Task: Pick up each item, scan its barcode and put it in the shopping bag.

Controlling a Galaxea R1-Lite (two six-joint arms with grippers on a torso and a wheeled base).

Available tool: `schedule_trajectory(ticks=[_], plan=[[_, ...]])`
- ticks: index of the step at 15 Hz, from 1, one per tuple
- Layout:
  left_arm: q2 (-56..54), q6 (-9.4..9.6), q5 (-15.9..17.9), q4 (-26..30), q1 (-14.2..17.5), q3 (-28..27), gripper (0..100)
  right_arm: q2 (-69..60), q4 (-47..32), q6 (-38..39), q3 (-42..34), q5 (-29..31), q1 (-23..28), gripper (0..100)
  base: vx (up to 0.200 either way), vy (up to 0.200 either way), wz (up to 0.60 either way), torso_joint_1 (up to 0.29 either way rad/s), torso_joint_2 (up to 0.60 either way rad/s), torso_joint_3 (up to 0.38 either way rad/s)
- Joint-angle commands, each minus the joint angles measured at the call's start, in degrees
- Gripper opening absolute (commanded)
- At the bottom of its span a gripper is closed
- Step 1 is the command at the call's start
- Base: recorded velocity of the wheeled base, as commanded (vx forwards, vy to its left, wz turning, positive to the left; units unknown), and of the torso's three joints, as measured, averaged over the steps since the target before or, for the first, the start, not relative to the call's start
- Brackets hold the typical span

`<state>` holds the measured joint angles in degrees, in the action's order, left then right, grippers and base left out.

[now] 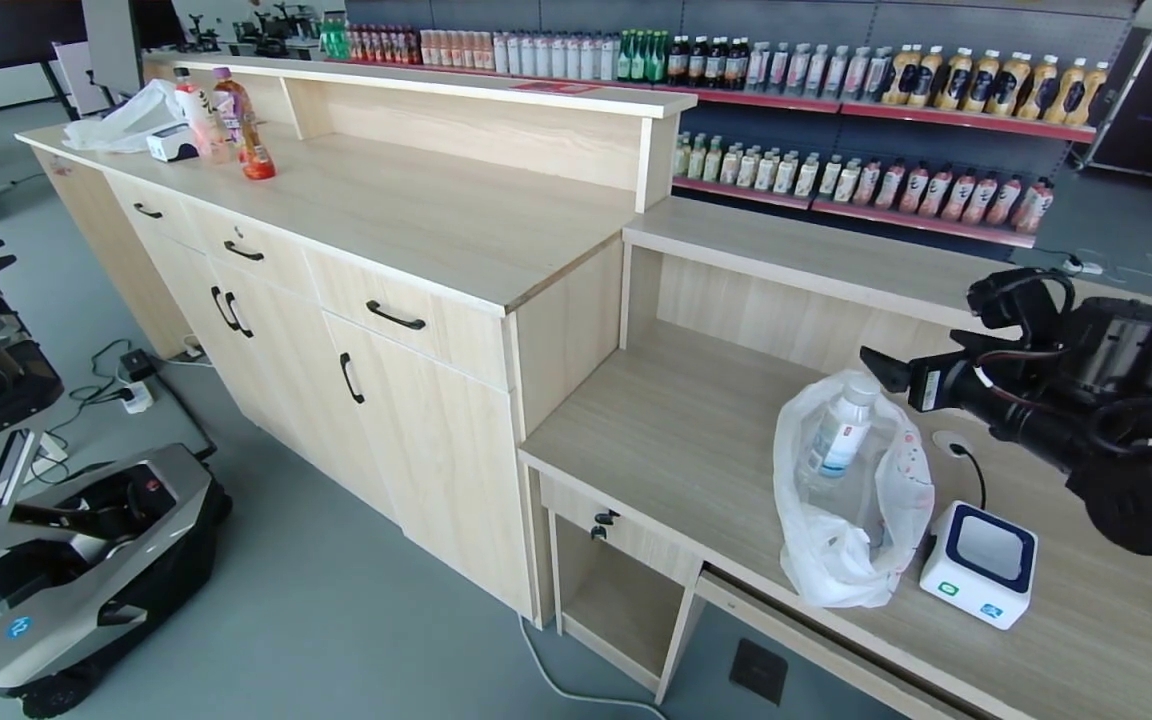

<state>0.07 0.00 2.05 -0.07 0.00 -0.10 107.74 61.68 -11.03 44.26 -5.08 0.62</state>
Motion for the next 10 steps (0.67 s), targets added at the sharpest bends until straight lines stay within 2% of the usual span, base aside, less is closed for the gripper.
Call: schedule_trajectory(ticks=[1,2,4,6,7,8,10], plan=[[0.01,0.0,-0.03,-0.01,0.0,0.01,100,-18.09,-10.27,-0.83,-4.27,7.54,2.37,100,0.0,0.0,-0.6,0.002,0.0,0.002],[0.01,0.0,-0.03,-0.01,0.0,0.01,100,-21.08,-16.16,-0.57,-3.92,7.72,5.35,100,0.0,0.0,-0.6,0.002,0.0,0.007],[0.01,0.0,-0.03,-0.01,0.0,0.01,100,-24.77,-35.05,4.44,0.56,9.3,12.65,100,0.0,0.0,-0.6,0.005,0.0,0.005],[0.01,0.0,-0.03,-0.01,0.0,0.01,100,-24.07,-55.09,11.82,9.44,15.45,15.55,100,0.0,0.0,-0.6,0.005,0.0,0.005],[0.01,0.0,-0.03,-0.01,0.0,0.01,100,-23.19,-61.16,13.23,12.86,15.89,16.78,100,0.0,0.0,-0.6,0.002,0.0,0.002],[0.01,0.0,-0.03,-0.01,0.0,0.01,100,-22.75,-62.3,12.97,13.74,15.63,17.48,100,0.0,0.0,0.0,0.0,0.0,0.0],[0.01,0.0,-0.03,-0.01,0.0,0.01,100,-21.34,-58.96,12.88,13.04,15.54,17.66,100,0.0,0.0,0.0,0.0,0.0,0.0]])
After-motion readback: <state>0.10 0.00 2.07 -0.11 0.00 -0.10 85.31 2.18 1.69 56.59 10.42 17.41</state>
